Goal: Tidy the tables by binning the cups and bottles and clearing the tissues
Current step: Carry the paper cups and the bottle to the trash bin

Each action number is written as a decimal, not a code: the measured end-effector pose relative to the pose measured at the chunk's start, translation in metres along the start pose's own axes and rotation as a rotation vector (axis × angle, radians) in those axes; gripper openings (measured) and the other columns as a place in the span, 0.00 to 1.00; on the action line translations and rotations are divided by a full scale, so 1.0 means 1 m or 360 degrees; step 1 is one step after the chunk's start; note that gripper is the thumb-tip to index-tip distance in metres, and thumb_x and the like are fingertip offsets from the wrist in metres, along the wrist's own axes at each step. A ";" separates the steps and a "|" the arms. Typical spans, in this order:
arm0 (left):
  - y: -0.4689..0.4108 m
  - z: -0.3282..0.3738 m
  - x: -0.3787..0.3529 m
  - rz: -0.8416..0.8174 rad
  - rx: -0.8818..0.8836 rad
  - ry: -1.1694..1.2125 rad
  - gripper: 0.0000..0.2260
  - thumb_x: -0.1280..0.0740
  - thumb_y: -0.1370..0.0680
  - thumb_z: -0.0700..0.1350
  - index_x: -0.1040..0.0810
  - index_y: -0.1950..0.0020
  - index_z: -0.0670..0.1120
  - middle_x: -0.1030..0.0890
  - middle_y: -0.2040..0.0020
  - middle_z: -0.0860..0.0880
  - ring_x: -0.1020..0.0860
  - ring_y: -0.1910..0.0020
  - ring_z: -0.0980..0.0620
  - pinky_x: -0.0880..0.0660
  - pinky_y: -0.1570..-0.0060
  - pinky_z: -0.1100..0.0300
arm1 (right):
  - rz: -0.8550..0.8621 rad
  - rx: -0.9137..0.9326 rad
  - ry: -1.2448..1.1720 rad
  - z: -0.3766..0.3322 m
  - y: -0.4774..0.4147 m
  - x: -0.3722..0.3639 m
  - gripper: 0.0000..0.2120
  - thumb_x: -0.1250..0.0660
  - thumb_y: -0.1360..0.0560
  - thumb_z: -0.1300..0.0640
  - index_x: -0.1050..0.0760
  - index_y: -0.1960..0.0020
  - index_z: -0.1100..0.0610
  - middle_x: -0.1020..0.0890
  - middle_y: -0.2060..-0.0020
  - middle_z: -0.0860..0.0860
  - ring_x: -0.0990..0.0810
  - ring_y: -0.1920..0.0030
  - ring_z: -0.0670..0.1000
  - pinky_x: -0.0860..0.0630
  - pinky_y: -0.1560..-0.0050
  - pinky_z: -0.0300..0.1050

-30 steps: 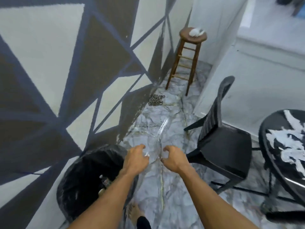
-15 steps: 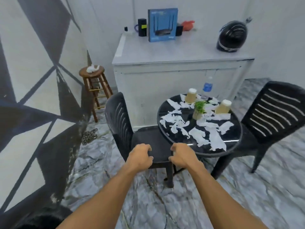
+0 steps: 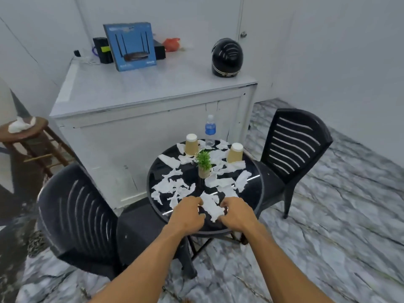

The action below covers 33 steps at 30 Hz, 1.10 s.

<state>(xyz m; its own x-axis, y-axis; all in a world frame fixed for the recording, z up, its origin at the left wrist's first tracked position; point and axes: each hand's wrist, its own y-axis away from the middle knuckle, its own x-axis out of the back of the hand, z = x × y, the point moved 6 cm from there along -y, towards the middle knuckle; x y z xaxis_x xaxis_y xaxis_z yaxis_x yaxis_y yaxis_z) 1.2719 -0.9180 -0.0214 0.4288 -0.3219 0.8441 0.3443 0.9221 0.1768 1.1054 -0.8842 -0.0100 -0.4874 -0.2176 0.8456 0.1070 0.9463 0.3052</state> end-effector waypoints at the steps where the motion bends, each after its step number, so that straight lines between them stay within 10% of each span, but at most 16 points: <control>1: -0.018 0.002 0.001 -0.0005 -0.0017 0.0022 0.20 0.33 0.25 0.51 0.25 0.33 0.50 0.24 0.35 0.52 0.28 0.35 0.50 0.28 0.37 0.55 | 0.0013 -0.0014 0.0012 0.002 -0.014 0.007 0.19 0.30 0.30 0.51 0.23 0.40 0.51 0.19 0.45 0.49 0.20 0.47 0.52 0.22 0.47 0.47; 20: -0.303 0.029 0.059 0.0238 0.0157 0.0301 0.19 0.31 0.23 0.48 0.26 0.32 0.52 0.25 0.34 0.52 0.27 0.35 0.50 0.29 0.37 0.54 | 0.0237 -0.0011 -0.0048 0.053 -0.310 0.131 0.24 0.29 0.31 0.52 0.25 0.36 0.51 0.22 0.41 0.52 0.24 0.38 0.57 0.23 0.44 0.51; 33: -0.471 0.025 0.064 0.0373 0.0456 0.0346 0.25 0.29 0.26 0.41 0.29 0.30 0.46 0.24 0.40 0.50 0.26 0.44 0.51 0.31 0.47 0.58 | -0.0520 0.0124 0.0363 0.104 -0.434 0.106 0.39 0.21 0.38 0.48 0.31 0.30 0.47 0.25 0.36 0.50 0.24 0.38 0.56 0.25 0.41 0.52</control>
<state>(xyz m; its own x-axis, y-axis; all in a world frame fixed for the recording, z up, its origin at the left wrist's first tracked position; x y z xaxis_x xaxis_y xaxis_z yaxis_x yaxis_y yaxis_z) 1.1162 -1.3674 -0.0377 0.6444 -0.1060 0.7573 -0.0161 0.9882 0.1521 0.9174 -1.2929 -0.0980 -0.2792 -0.5492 0.7876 -0.0919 0.8318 0.5474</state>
